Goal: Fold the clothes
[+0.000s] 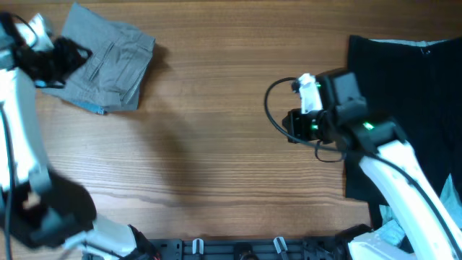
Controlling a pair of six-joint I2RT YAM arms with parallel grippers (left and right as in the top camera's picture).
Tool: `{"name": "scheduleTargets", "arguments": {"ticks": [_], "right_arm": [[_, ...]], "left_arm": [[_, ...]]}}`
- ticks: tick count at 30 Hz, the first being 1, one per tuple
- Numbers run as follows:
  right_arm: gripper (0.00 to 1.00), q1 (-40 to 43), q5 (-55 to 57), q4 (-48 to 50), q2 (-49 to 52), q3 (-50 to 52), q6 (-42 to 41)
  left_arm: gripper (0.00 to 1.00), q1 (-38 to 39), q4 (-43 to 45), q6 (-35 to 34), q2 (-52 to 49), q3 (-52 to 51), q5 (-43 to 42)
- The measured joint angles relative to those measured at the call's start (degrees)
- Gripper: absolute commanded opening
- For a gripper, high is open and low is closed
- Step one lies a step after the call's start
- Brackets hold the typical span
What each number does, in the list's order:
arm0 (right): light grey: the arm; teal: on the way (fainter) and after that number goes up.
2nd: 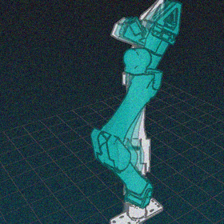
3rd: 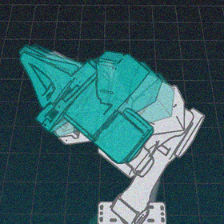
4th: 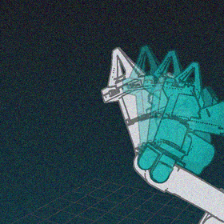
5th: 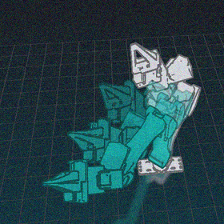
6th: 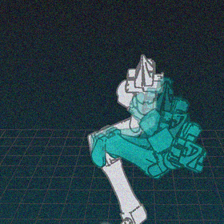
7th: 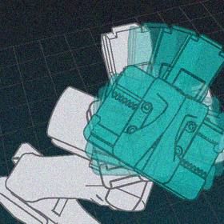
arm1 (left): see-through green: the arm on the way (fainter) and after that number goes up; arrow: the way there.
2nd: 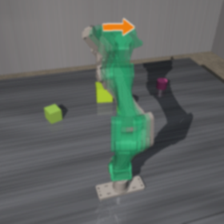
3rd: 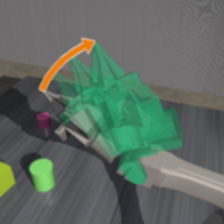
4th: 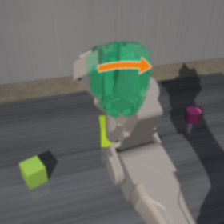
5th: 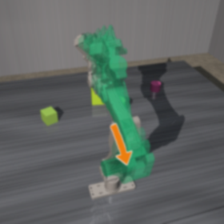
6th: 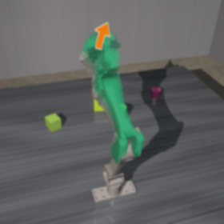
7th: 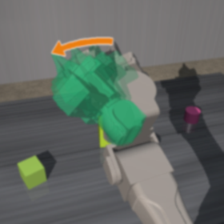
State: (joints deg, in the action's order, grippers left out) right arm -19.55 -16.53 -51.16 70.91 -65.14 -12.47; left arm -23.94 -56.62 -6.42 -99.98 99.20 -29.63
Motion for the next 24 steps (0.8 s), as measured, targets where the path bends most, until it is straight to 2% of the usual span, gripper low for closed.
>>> {"name": "scheduleTargets", "arguments": {"ticks": [1,2,3,4,5,6,10,12,16,24], "right_arm": [[0.12,0.00,0.68,0.17,-2.29,-1.20,0.26],[0.21,0.00,1.51,0.20,-4.90,-2.32,0.61],[0.47,0.00,1.68,0.22,-5.68,-2.64,0.79],[0.63,0.00,2.58,0.48,-10.16,-4.26,0.79],[0.91,0.00,2.84,0.98,-12.20,-4.68,0.98],[0.99,-0.02,3.19,1.49,-14.86,-4.83,1.18],[1.00,-0.02,5.29,1.38,-24.37,-5.27,1.53],[1.00,-0.02,6.36,1.01,-26.91,-5.38,1.60],[1.00,0.00,8.02,0.55,-29.90,-5.40,1.64],[1.00,0.00,8.98,-1.90,-29.62,-5.40,1.62]], "left_arm": [[0.83,0.37,-2.03,0.98,3.72,1.55,-0.63],[1.00,0.81,-3.82,1.97,7.89,2.64,-1.16],[1.00,1.16,-5.44,2.60,11.10,3.30,-1.36],[1.00,1.81,-8.33,3.32,16.48,4.09,-1.29],[1.00,2.14,-10.14,3.67,19.39,4.28,-1.20],[1.00,2.29,-13.05,4.04,23.06,4.55,-0.44],[1.00,2.40,-23.26,4.87,33.07,4.59,4.24],[1.00,2.40,-25.46,4.92,36.00,4.52,6.19],[1.00,2.40,-26.69,5.29,40.04,4.48,8.59],[1.00,2.40,-26.99,5.31,44.83,4.26,10.01]]}}
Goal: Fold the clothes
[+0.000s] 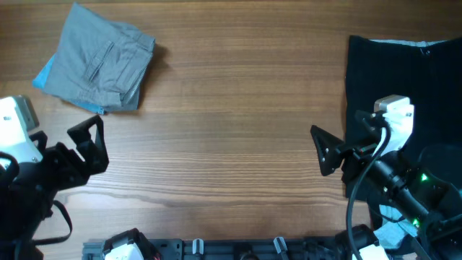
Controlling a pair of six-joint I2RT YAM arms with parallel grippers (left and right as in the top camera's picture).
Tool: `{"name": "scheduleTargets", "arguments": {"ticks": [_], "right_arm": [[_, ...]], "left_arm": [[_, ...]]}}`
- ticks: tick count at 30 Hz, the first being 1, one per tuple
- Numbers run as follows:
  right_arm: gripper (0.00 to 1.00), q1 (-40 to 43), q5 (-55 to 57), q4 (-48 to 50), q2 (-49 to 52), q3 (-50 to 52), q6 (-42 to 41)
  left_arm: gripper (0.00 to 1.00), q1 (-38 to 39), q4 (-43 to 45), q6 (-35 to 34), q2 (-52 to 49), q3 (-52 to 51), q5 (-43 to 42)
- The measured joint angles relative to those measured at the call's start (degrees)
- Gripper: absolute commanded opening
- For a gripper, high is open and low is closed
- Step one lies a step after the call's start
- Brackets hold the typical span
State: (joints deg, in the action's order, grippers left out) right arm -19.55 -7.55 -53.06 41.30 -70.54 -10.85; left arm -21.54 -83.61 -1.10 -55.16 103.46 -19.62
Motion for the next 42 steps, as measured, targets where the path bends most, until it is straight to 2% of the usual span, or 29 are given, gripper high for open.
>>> {"name": "scheduleTargets", "arguments": {"ticks": [13,16,22,25,30,37,42], "right_arm": [[1.00,-0.02,0.57,-4.31,0.11,0.00,0.20],[1.00,0.00,2.05,-4.42,0.11,0.00,2.80],[1.00,0.07,3.17,6.64,-0.57,2.54,13.29],[1.00,1.09,3.10,14.53,-3.76,8.70,17.22],[1.00,3.23,1.73,24.04,-12.55,21.94,19.28],[1.00,6.80,-1.33,32.87,-26.18,42.18,17.86],[1.00,8.63,-1.64,35.87,-34.97,52.89,15.04]], "left_arm": [[1.00,0.00,0.00,-0.02,0.42,0.00,0.31],[1.00,0.00,0.00,-0.02,0.42,0.00,0.28],[1.00,0.00,0.00,0.00,0.42,0.00,0.31],[1.00,0.00,-0.02,-0.02,0.42,-0.02,0.28],[1.00,0.00,0.02,0.00,0.42,-0.11,0.33],[1.00,0.00,-0.02,0.00,0.42,-0.11,0.31],[1.00,0.00,-0.04,-0.02,0.42,-0.11,0.31]]}}
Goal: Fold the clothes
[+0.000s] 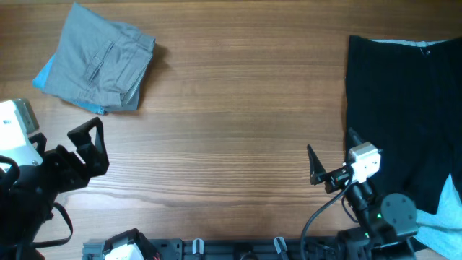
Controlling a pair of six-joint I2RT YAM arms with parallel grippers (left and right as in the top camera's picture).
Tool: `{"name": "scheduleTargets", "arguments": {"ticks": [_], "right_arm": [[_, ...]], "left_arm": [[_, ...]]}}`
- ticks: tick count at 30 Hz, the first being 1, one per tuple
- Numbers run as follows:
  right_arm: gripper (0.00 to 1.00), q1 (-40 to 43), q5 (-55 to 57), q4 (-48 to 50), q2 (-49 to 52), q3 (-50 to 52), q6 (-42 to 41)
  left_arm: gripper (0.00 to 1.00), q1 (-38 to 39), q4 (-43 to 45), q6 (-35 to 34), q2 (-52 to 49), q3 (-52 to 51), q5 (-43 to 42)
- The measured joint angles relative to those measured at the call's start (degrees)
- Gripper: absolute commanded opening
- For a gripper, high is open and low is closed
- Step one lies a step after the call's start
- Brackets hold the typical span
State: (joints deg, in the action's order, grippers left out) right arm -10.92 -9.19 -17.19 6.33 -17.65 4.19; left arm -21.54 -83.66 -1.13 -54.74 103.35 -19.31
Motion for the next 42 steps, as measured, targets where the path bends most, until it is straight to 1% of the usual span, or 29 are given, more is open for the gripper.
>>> {"name": "scheduleTargets", "arguments": {"ticks": [4,5,8,11,14,32,37,42], "right_arm": [[1.00,0.33,-0.17,3.87,-3.93,5.68,-2.91],[1.00,0.33,-0.24,6.10,-4.92,8.09,-3.58],[1.00,0.37,-0.24,12.98,-5.16,12.37,-6.47],[1.00,0.37,-0.24,16.85,-5.25,16.04,-8.11],[1.00,0.37,-0.24,17.11,-5.27,17.31,-8.98],[1.00,0.37,-0.24,17.68,-5.33,17.31,-9.57],[1.00,0.37,-0.26,17.68,-5.33,17.31,-9.57],[1.00,0.37,-0.24,17.68,-5.33,17.31,-9.57]], "left_arm": [[1.00,0.00,0.04,0.00,0.00,0.00,0.00],[1.00,0.00,0.00,0.02,0.00,0.00,0.00],[1.00,0.00,0.02,0.00,0.00,0.00,0.00],[1.00,0.00,0.02,0.00,0.00,0.00,0.00],[1.00,0.00,0.02,0.00,0.00,0.00,0.00],[1.00,0.13,0.02,0.02,0.00,0.00,0.07],[1.00,2.89,0.02,0.02,0.00,0.00,0.15],[1.00,10.54,-0.76,0.02,0.00,0.00,1.51]]}}
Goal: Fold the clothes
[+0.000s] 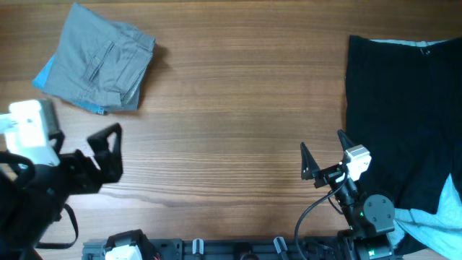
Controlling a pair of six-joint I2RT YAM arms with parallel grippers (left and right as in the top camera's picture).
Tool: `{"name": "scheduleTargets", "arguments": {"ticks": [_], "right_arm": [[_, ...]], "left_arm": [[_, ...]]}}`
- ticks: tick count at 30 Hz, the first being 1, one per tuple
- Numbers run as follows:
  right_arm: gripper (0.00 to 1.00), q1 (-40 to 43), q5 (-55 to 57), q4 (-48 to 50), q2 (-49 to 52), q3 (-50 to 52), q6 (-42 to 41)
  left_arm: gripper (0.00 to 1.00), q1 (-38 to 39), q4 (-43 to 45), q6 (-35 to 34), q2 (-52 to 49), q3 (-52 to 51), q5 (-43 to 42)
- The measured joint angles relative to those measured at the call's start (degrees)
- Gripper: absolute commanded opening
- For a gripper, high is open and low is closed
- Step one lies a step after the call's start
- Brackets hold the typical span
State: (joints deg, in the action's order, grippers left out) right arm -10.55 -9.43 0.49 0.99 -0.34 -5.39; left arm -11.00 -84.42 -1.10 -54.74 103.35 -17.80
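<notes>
A folded grey pair of shorts [99,66] lies at the far left of the wooden table, on top of a light blue garment whose edge shows under it. A black garment [401,119] lies spread flat at the right side. My left gripper [107,152] stands open near the front left, well below the grey shorts, with nothing between its fingers. My right gripper [321,155] stands open near the front right, just left of the black garment, empty.
A light blue cloth [437,224] lies at the front right corner, partly under the black garment. A black rail [238,249] with clips runs along the table's front edge. Bare wood [231,108] lies between the two garments.
My left gripper has shifted a little to the right and toward the front. My right gripper has moved slightly left and its jaws show wider. The garments lie as before.
My left gripper was at the folded grey shorts at the far left and my right gripper hovered mid-table beside the black garment. Both then stood drawn back to the front edge, open and empty. The right arm sank lower; both grippers now rest near the front.
</notes>
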Motion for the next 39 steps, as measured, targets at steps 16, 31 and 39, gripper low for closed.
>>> {"name": "scheduleTargets", "arguments": {"ticks": [16,31,39], "right_arm": [[1.00,0.00,0.00,0.00,-0.02,0.00,0.00],[1.00,0.00,0.00,0.07,-0.11,0.00,0.00],[1.00,0.00,0.00,0.02,-0.11,0.00,0.00]], "left_arm": [[1.00,10.49,43.67,0.00,16.31,-31.54,-0.02],[1.00,10.19,69.37,-0.20,48.02,-80.19,-0.50],[1.00,10.19,82.99,-3.96,53.90,-96.13,-1.03]]}}
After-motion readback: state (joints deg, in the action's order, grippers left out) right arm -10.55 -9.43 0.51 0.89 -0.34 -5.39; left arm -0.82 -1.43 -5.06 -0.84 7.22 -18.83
